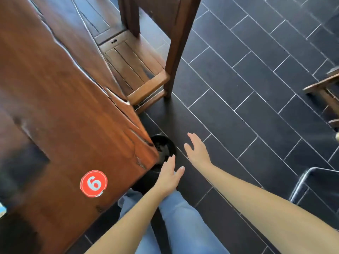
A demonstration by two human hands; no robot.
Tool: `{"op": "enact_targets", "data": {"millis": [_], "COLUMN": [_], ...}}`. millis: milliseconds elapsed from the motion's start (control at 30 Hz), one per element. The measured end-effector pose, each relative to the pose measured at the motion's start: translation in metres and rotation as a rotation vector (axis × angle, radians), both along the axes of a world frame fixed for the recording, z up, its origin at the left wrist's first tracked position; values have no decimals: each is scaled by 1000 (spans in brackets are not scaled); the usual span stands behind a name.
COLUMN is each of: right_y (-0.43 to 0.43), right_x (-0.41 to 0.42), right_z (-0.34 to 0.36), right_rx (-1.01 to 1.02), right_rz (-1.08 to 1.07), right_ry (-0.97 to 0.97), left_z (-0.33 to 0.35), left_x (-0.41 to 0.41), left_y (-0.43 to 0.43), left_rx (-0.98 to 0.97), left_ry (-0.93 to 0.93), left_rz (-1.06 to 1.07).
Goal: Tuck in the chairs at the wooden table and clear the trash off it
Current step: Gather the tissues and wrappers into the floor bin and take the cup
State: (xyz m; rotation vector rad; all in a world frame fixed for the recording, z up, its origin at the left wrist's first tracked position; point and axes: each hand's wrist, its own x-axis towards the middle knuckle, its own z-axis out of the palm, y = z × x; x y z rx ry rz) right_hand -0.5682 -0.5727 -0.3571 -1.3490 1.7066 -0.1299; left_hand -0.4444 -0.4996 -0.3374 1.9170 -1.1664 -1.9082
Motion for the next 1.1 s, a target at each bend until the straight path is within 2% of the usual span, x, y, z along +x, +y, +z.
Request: {"op": "enact_targets", "data": {"millis": [200, 300, 400, 567, 833, 967, 1100], "right_y": [-10, -16, -16, -2, 31, 62, 88], "right_x": [46, 91, 148, 253, 414, 479, 520], "right_z": [66, 90, 104, 119, 114, 100, 89], "right_rx": [-202, -273, -330, -369, -288, -197, -161], "right_rz": [406, 527, 641, 851, 1102, 1219, 1285], "right_ry": [105, 105, 85, 27, 11, -21, -14], "left_z": [64, 85, 93, 106, 85, 68, 54], "left_x": [70, 124, 180, 260, 365, 383, 382], "left_y": [3, 11, 26, 76, 164, 191, 201], "left_rx": [-312, -438, -435, -369, -176, -157, -154], "left_ry": [-174, -338, -535, -753, -818, -617, -528], "left_rz": [24, 90, 198, 425, 814, 998, 1027]}}
